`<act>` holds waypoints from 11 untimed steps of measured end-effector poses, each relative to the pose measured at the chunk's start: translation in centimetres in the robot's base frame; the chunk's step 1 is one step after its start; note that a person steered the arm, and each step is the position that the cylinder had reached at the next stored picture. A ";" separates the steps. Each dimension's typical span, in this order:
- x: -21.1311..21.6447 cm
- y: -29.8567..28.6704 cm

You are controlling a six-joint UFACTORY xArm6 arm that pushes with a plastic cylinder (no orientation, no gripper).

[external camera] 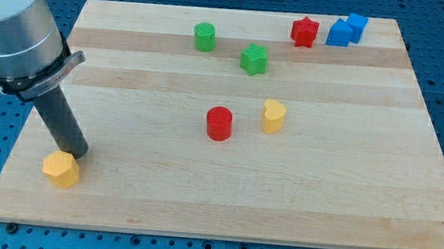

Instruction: Move the yellow heart close to the red circle

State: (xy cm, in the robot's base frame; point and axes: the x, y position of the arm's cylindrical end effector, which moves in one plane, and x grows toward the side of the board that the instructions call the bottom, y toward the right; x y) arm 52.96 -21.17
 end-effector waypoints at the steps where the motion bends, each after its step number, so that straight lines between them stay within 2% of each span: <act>1: 0.0 1.7; 4: 0.0 25.7; 5: -1.4 31.7; 6: -4.8 34.0; 7: -9.1 33.5; 8: -10.4 30.3; 9: -10.1 29.1; 11: -5.8 26.1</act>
